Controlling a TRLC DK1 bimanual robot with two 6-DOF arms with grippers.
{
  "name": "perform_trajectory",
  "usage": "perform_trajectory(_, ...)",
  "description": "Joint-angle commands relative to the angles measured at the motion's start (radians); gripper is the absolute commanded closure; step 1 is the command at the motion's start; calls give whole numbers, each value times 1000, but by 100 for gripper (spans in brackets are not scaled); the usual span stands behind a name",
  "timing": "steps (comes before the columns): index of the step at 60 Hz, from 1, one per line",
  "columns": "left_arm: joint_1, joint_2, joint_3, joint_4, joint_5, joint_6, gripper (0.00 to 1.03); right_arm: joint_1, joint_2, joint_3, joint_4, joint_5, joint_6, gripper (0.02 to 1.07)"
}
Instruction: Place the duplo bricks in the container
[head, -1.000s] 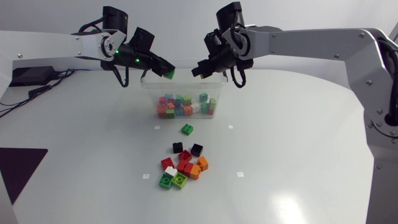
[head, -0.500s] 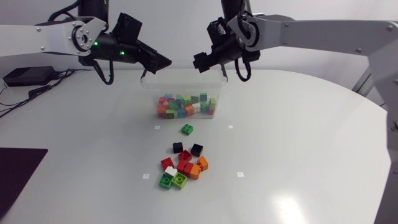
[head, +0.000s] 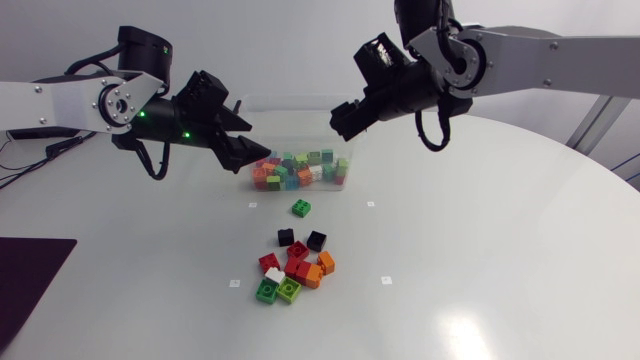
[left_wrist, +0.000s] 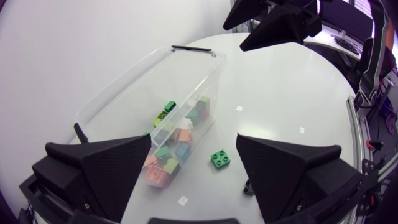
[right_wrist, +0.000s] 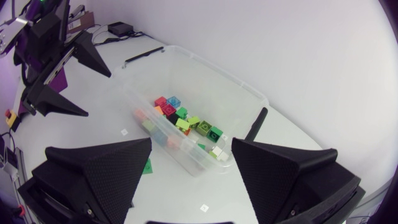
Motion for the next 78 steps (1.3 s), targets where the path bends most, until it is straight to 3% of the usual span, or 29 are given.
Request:
perform_trajectory(1,-8,-33,-38,-18,24,62,8,13,-46,-61,19,-26,-53,14)
perform_trajectory(17,-52,10,-87,-103,33,215,8,59,-54,-154,-14,-82,-158,14)
perform_trajectory(41,-77,183,-104,-123,-7,338,8,106,34,-217,-54,-88,-242,14)
perform_trajectory(78,-117,289,-113,-121,-45,390,8,146,215,-196,-122,-76,-285,14)
